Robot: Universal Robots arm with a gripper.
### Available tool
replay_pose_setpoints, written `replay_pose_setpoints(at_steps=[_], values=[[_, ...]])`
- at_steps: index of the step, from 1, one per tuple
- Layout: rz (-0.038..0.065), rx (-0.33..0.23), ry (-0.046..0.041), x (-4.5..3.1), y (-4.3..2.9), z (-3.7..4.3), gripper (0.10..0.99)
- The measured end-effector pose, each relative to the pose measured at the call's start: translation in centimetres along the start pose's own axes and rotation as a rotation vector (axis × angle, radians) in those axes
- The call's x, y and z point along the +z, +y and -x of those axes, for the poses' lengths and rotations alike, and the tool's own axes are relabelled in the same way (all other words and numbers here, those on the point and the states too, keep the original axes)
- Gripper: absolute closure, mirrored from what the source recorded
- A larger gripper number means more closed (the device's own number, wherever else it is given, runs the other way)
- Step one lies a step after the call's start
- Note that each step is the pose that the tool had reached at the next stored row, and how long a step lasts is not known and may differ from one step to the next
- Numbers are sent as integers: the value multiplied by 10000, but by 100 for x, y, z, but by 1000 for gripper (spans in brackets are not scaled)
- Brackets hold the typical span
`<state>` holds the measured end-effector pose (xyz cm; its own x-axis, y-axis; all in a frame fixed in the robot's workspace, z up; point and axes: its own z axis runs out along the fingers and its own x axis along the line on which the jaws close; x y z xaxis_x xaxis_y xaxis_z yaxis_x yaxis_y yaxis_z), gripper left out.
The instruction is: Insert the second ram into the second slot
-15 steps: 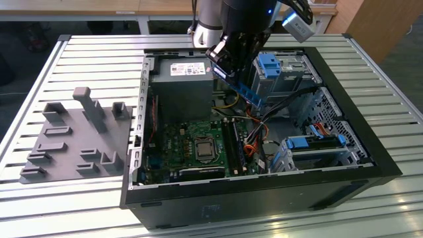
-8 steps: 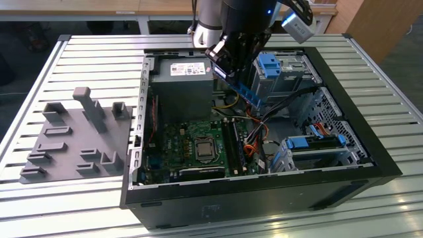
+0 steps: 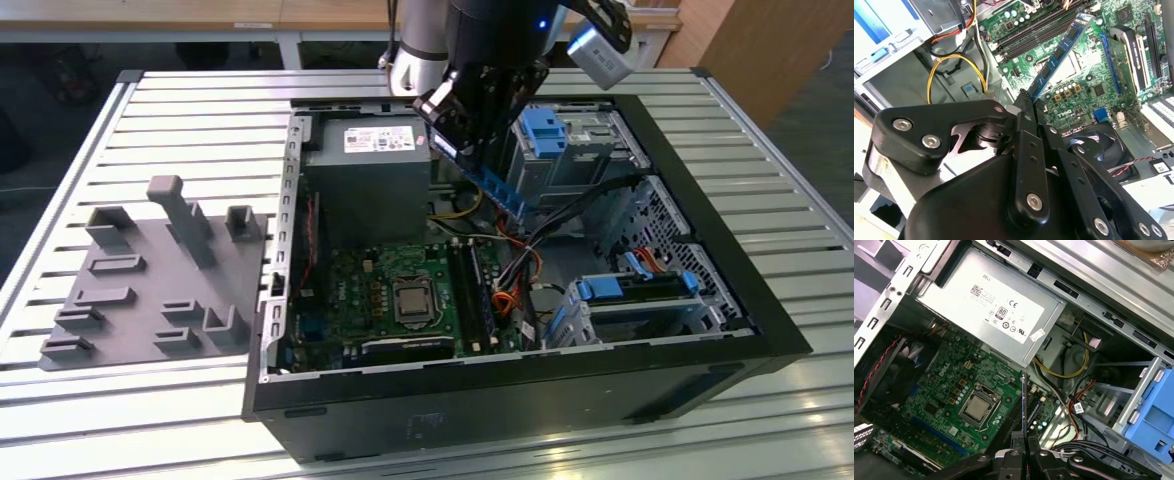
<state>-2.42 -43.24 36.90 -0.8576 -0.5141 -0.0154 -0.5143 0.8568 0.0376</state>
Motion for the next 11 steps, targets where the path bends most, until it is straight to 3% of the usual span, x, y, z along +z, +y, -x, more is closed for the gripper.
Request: replay_pose_setpoints(at_steps=[11], values=[[-5, 371, -14, 1, 0, 0, 949]])
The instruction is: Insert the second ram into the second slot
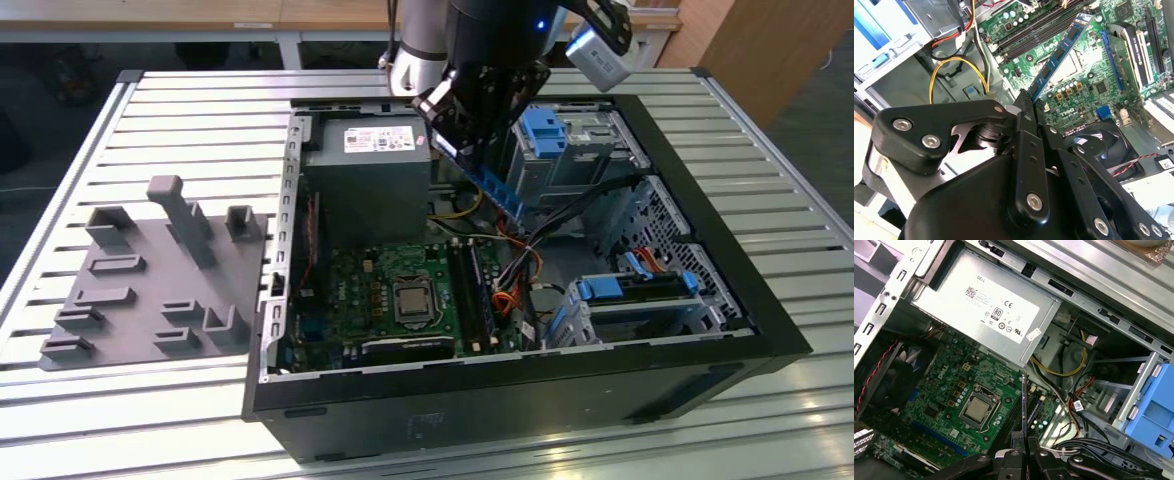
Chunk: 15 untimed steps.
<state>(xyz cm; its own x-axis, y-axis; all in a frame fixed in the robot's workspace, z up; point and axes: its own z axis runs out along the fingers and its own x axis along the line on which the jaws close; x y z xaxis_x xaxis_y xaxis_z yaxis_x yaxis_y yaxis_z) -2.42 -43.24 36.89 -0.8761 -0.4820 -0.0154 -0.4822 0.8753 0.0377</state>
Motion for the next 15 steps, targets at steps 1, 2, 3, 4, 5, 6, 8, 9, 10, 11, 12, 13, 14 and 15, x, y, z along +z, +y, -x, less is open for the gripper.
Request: replay_pose_setpoints(at_steps=[1, 2, 3, 4, 5, 6, 8, 9, 10, 11, 12, 13, 14, 15], values=[[-1, 34, -1, 0, 0, 0, 949], [-1, 67, -2, 0, 0, 0, 949], [-2, 101, -4, 0, 0, 0, 949], [-2, 134, -5, 0, 0, 0, 949], [-3, 168, -6, 0, 0, 0, 949], [-3, 200, -8, 0, 0, 0, 949], [-4, 264, -10, 0, 0, 0, 949], [-5, 296, -11, 0, 0, 0, 949], [-5, 329, -12, 0, 0, 0, 949], [-6, 361, -13, 0, 0, 0, 949], [-6, 392, -15, 0, 0, 0, 949], [-7, 424, -16, 1, 0, 0, 949], [-8, 454, -17, 0, 0, 0, 949], [-7, 484, -18, 0, 0, 0, 949]])
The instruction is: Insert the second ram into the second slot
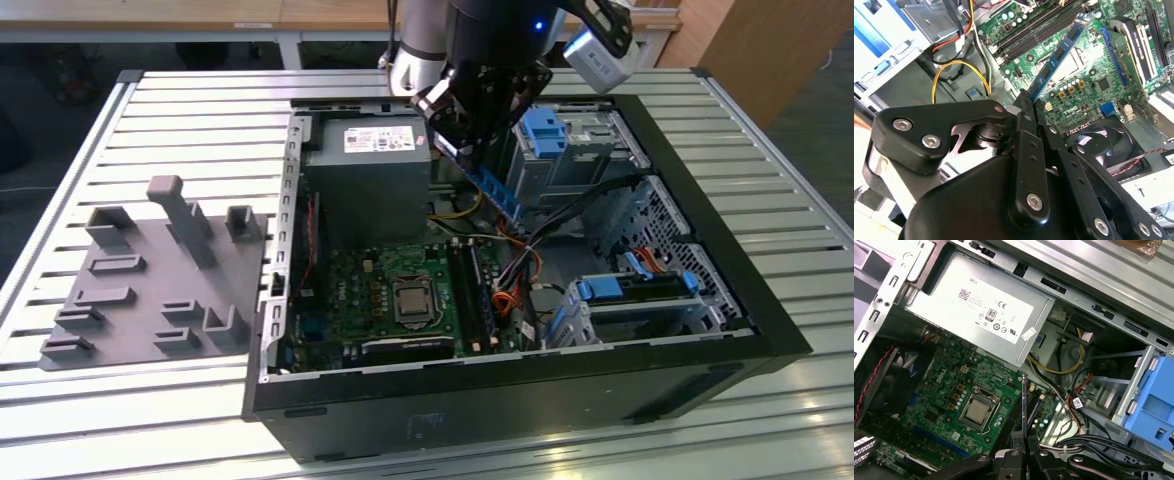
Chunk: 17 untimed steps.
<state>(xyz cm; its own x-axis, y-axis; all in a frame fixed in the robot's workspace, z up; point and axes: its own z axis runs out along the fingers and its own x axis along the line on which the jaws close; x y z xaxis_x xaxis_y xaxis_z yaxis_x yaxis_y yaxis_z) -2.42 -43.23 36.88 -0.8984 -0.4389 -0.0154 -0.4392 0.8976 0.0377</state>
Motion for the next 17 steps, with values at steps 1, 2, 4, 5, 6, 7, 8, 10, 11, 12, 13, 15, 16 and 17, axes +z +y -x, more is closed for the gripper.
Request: replay_pose_setpoints(at_steps=[1, 2, 4, 5, 6, 7, 8, 10, 11, 12, 13, 15, 16, 17], values=[[-1, 31, -1, 0, 0, 0, 949], [-1, 62, -2, 0, 0, 0, 949], [-2, 120, -5, 0, 0, 0, 949], [-2, 145, -5, 0, 0, 0, 949], [-3, 170, -7, 0, 0, 0, 949], [-3, 197, -7, 0, 0, 0, 949], [-4, 223, -9, 0, 0, 0, 949], [-4, 276, -11, 0, 0, 0, 949], [-5, 300, -12, 0, 0, 0, 949], [-5, 326, -12, 0, 0, 0, 949], [-6, 352, -14, 0, 0, 0, 949], [-7, 402, -15, 0, 0, 0, 949], [-7, 428, -16, 0, 0, 0, 949], [-7, 453, -18, 0, 0, 0, 949]])
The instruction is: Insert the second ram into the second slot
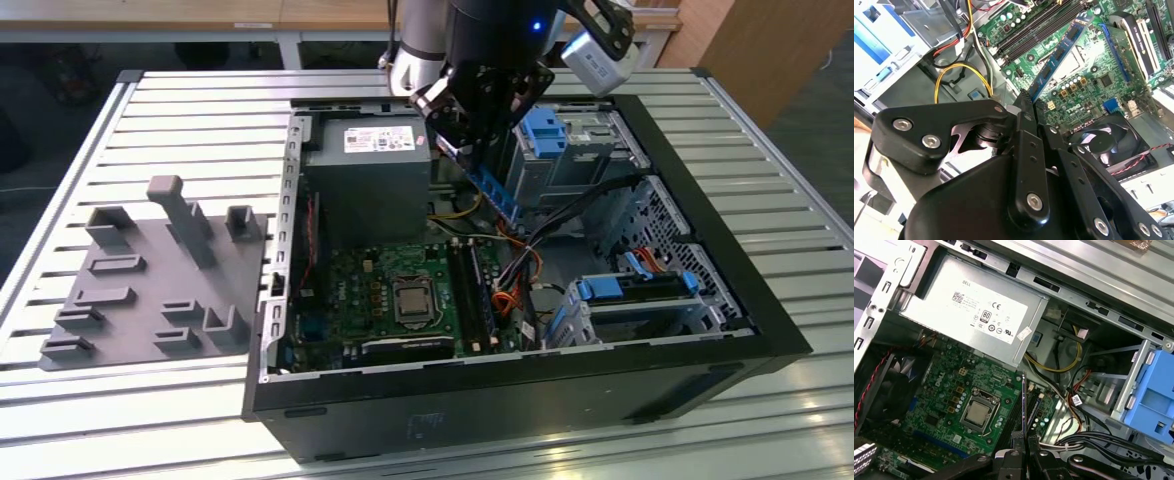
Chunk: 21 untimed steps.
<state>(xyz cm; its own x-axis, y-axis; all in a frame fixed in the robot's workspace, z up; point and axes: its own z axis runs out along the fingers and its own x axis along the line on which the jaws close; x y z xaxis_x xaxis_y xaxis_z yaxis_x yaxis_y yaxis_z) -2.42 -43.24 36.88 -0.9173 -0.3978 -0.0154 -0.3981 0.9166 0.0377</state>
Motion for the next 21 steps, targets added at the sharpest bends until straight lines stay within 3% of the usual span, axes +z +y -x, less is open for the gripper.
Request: replay_pose_setpoints(at_steps=[21], values=[[-8, 535, -20, 0, 0, 0, 949]])
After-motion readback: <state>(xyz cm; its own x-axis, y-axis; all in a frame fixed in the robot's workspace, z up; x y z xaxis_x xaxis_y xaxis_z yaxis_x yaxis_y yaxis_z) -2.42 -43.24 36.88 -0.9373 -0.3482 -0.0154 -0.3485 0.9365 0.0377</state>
